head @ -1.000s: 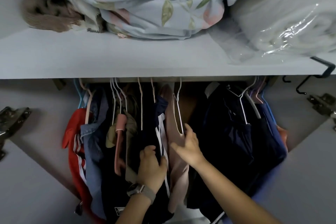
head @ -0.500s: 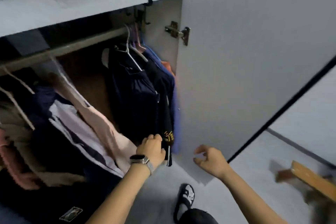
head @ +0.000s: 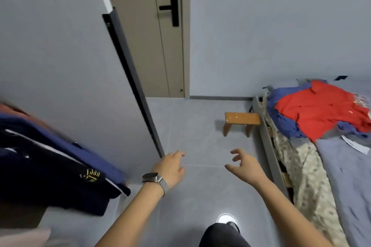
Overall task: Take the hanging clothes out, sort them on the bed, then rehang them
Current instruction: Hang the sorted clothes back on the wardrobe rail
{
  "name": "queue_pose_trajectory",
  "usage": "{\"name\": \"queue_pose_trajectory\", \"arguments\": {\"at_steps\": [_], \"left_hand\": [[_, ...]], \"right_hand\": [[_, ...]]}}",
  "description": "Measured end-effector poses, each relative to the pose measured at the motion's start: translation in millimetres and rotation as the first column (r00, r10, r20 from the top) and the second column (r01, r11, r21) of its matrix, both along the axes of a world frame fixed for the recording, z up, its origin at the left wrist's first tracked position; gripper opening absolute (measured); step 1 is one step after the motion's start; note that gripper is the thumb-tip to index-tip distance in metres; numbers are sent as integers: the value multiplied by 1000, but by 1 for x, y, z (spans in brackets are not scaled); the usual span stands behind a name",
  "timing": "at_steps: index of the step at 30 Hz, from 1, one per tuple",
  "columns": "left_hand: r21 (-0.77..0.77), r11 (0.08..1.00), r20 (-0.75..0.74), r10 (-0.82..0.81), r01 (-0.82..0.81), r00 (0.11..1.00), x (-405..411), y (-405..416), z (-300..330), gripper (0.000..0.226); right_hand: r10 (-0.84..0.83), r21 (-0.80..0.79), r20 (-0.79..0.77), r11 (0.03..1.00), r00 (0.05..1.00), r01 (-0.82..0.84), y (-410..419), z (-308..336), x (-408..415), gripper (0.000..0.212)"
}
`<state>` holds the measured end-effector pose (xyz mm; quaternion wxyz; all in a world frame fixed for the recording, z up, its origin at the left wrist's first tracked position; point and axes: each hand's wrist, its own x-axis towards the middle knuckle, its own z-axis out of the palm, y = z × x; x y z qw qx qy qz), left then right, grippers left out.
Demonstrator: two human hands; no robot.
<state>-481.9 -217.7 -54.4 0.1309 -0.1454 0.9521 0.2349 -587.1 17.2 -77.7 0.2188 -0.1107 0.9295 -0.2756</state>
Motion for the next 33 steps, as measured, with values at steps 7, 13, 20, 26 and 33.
{"name": "queue_pose_trajectory", "arguments": {"at_steps": [7, 13, 20, 26, 33], "left_hand": [[-5, 982, 22, -188, 188, 982, -151, 127, -5, 42], [20, 933, 8, -358, 358, 934, -259, 241, -6, 42], [20, 884, 5, -467, 467, 884, -394, 293, -15, 40], [45, 811, -62, -581, 584, 811, -540, 336, -23, 38], [59, 748, -91, -655, 661, 750, -665, 396, -20, 36]], "right_hand": [[-197, -22, 10, 980, 980, 197, 136, 1, -93, 54], [-394, -46, -38, 919, 918, 392, 248, 14, -168, 44], [-537, -20, -9, 844, 844, 536, 311, 2, -266, 43], [-640, 21, 20, 769, 768, 639, 346, -12, -372, 33], [-769, 52, 33, 639, 638, 767, 397, -25, -450, 29]]}}
